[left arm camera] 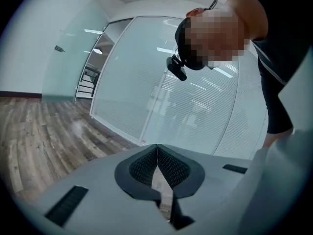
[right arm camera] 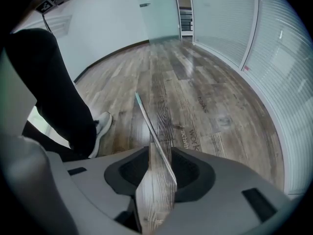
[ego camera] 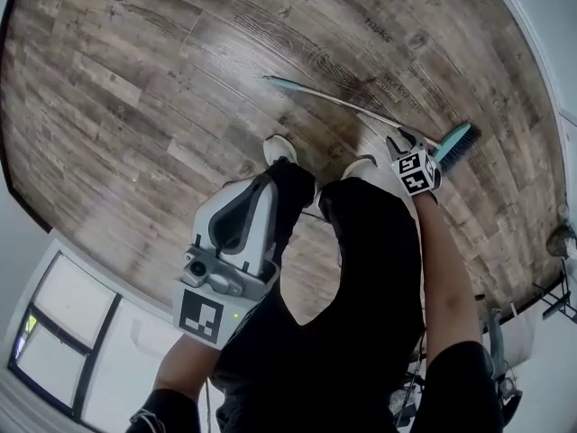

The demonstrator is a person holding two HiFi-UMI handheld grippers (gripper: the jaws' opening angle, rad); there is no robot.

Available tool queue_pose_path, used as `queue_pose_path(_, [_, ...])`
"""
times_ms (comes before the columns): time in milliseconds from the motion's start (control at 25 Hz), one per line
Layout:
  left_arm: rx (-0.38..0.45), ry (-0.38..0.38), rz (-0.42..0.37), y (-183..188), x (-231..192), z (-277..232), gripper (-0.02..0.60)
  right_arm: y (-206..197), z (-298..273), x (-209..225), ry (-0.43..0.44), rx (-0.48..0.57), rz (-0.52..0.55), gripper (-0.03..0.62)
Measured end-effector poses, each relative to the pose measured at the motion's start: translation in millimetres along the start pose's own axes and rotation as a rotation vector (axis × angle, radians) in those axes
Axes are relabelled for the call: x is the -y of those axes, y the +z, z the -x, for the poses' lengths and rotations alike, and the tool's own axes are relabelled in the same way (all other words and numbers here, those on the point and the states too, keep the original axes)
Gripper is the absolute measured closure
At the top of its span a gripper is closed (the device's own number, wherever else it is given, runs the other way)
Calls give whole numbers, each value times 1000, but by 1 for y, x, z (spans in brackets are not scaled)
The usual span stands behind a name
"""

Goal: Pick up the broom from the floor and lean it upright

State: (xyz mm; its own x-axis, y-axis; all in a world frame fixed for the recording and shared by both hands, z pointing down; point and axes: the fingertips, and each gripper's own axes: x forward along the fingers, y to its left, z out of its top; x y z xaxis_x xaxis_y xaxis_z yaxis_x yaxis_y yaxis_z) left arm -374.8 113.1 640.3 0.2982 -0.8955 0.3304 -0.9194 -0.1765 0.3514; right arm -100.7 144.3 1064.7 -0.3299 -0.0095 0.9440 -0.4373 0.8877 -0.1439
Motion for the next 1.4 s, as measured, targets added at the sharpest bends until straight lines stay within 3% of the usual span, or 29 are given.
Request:
queue_pose_path(200, [-10, -21, -41, -31, -21, -29, 563, -20, -54, 18, -32, 7, -17, 462])
queue_pose_path(320, [-16, -55, -14, -54, -28, -43, 563, -24, -83, 12, 11, 37, -46, 461])
queue_pose_path(520, [-16, -87, 93, -79, -37, -59, 563, -28, -121, -2, 69, 9, 108, 461])
queue_pose_path(600, [-27, -103, 69, -84, -36, -58, 563, -34, -132, -3, 69, -13, 128, 461])
queue_pose_path(800, [-43, -133, -98, -94, -35, -62, 563, -46, -153, -2, 63, -64, 155, 461])
queue_pose_path(920, [-49, -127, -95, -99, -42, -65, 563, -50, -163, 1, 31, -97, 170, 461])
queue_pose_path(1160, [-33, -63, -8, -83, -50, -54, 563, -42, -135, 5, 16, -158, 237, 500])
queue_pose_path(1400, [-43, -68, -1, -55, -9, -25, 563, -22, -54, 14, -51, -144, 157, 509])
